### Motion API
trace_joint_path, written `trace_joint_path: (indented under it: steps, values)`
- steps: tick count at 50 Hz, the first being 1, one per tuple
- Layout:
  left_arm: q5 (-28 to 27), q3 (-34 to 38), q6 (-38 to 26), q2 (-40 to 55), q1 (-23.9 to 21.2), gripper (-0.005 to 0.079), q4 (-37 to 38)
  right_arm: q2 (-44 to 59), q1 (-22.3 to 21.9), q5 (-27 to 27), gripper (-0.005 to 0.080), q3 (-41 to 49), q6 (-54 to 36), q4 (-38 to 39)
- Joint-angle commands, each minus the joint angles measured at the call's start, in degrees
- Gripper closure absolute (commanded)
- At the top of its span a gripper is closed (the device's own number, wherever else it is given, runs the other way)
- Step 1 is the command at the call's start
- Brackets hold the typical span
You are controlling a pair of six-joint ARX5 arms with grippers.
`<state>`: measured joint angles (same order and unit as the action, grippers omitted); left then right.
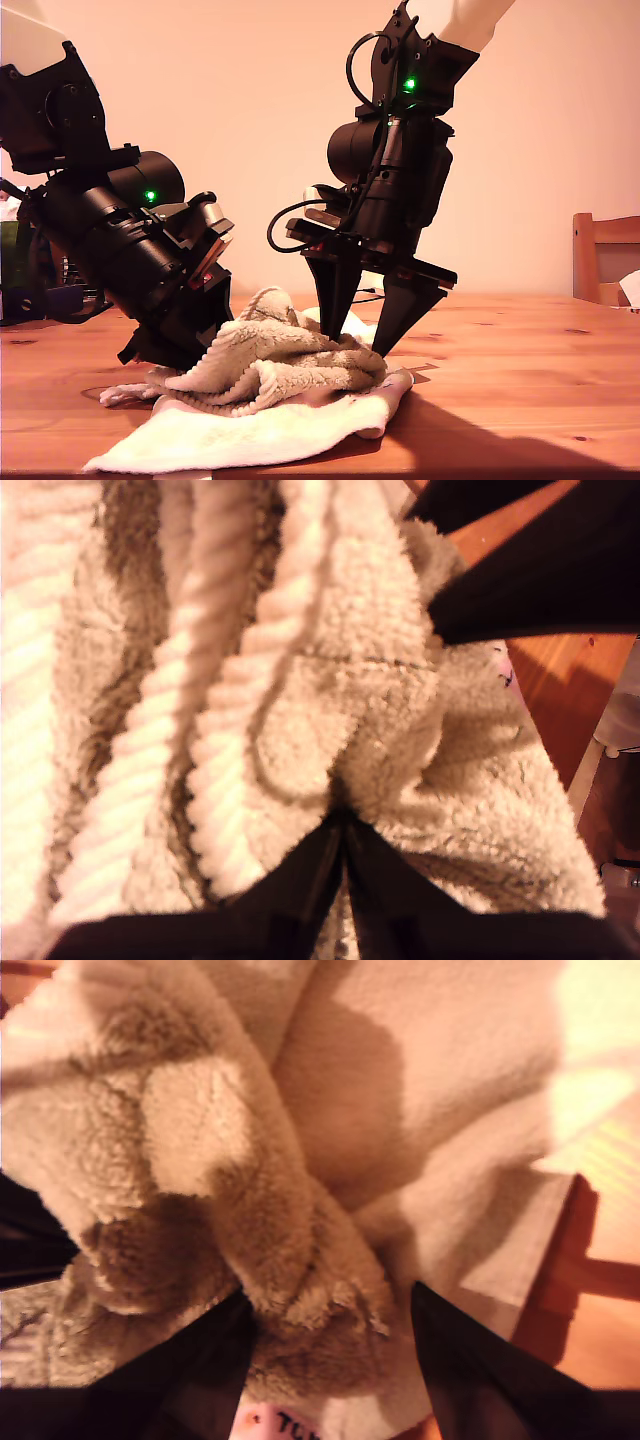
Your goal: Fold the tea towel in front of you. After folding it, place it to the right side.
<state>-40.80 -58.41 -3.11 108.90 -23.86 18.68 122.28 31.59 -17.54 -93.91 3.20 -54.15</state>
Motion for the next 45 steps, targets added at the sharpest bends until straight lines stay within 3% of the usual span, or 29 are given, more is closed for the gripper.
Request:
trace_joint_path:
  steps: [1,9,15,29,45]
  values:
    - [0.2,0.5,0.1,2.1,-0.2,0.0766,-0.3,0.9,0.7,-0.5,0.0393,0.9,0.7,-0.1]
    - [0.2,0.5,0.2,2.1,-0.2,0.0766,-0.7,0.8,1.5,-1.9,0.057,0.9,1.5,-0.1]
    - [0.1,0.5,0.2,2.1,-0.2,0.0766,-0.8,0.8,2.3,-1.8,0.0771,0.9,1.9,0.5]
    - [-2.8,0.5,0.1,1.2,0.4,0.0766,0.0,0.1,2.1,-1.9,0.0764,0.8,4.1,0.9]
    - [-3.3,0.5,-0.4,-7.0,2.1,0.0766,2.8,-5.7,0.1,-1.8,0.0764,0.3,4.1,0.6]
